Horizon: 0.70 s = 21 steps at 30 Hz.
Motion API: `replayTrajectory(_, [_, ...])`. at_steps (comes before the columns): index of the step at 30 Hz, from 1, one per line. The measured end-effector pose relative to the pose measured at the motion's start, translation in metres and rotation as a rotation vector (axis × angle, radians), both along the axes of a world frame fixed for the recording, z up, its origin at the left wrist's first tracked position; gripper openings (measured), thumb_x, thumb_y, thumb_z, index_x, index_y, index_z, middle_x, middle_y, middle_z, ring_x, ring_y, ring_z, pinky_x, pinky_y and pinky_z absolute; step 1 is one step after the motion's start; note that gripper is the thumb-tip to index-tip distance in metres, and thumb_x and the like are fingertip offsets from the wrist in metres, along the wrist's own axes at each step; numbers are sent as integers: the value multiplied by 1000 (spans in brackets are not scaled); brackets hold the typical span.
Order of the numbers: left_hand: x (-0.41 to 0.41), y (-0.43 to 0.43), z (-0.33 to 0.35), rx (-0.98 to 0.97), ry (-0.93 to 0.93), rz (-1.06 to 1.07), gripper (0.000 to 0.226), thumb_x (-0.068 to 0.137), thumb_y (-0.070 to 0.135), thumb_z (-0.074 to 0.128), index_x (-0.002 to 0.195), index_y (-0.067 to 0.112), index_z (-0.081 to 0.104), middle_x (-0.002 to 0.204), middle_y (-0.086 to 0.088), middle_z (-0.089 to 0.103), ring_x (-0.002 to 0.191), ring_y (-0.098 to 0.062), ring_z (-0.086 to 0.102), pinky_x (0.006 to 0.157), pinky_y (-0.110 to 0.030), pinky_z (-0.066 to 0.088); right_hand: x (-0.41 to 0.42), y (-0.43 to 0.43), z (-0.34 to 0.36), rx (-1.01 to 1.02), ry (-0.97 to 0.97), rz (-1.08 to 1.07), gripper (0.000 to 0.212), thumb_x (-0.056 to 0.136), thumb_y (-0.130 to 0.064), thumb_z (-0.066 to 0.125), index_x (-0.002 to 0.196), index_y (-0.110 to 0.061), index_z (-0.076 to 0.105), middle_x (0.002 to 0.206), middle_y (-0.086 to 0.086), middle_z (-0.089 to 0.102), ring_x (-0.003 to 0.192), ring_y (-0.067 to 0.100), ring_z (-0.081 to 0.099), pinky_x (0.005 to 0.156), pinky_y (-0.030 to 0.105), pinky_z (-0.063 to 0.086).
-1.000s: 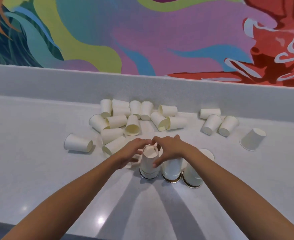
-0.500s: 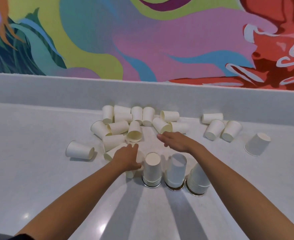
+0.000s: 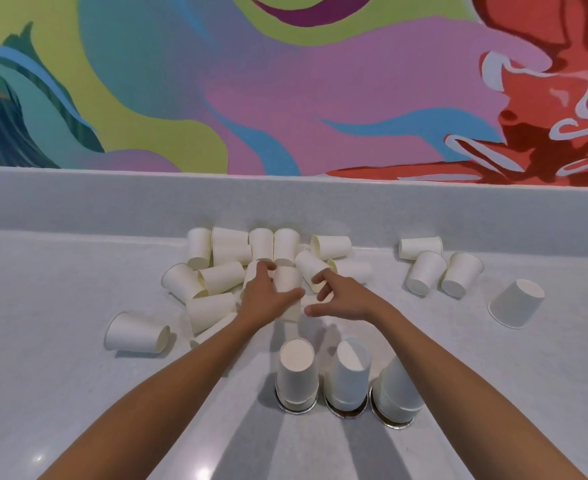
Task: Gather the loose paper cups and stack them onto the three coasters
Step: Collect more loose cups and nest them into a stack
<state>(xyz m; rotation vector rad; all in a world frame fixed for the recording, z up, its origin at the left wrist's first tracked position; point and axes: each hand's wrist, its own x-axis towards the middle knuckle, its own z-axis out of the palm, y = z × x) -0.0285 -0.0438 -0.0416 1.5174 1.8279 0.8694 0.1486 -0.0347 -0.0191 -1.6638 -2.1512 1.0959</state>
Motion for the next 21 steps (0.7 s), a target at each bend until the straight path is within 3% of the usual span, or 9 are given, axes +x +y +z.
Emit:
replayTrajectory(2, [8,8,3,-18,-161,62,76,71,43,79,130,21,38,121,-4,58,105,-24,60,91,-40,52,-5,1,0,28,46,4,71,74,-42,77,131,-27,38,110,-1,58,86,12,59,73,24,47])
replayTrajectory(5, [11,19,3,-72,-321,133,80,69,45,81,131,19,36,124,-6,56,107,-26,60,92,-46,53,-9,1,2,134,81,-7,59,79,-30,73,130,-25,42,111,0,60,84,13,59,78,27,51])
replayTrajectory(9, [7,29,8,-247,-662,155,78,75,39,79,134,17,34,125,-8,55,104,-28,63,73,-40,58,-8,1,0,196,5,48,60,82,-22,67,136,-22,40,121,4,60,84,13,56,79,28,51])
replayTrajectory(12, [8,32,8,-240,-667,111,74,75,38,79,132,17,37,124,-7,57,99,-25,65,69,-39,59,-7,4,1,-22,161,4,67,84,-19,64,143,-23,31,123,3,53,93,16,59,80,32,55])
replayTrajectory(14, [10,32,7,-214,-692,100,70,76,36,79,129,16,39,122,-6,58,95,-22,66,67,-38,59,-9,5,3,-170,253,-33,70,85,-28,66,144,-26,27,124,0,51,103,18,61,83,35,56])
replayTrajectory(17, [9,36,4,-209,-716,64,72,76,35,80,131,13,39,119,-5,59,94,-21,67,64,-35,58,-15,9,2,-208,298,-83,74,82,-46,68,141,-26,29,120,-3,56,104,18,62,83,34,55])
replayTrajectory(21, [12,39,3,-177,-644,-8,70,76,34,79,129,13,38,114,-4,58,93,-18,66,62,-31,57,-21,18,-4,-209,266,-130,70,78,-46,71,134,-23,35,116,-2,59,95,16,61,83,36,54])
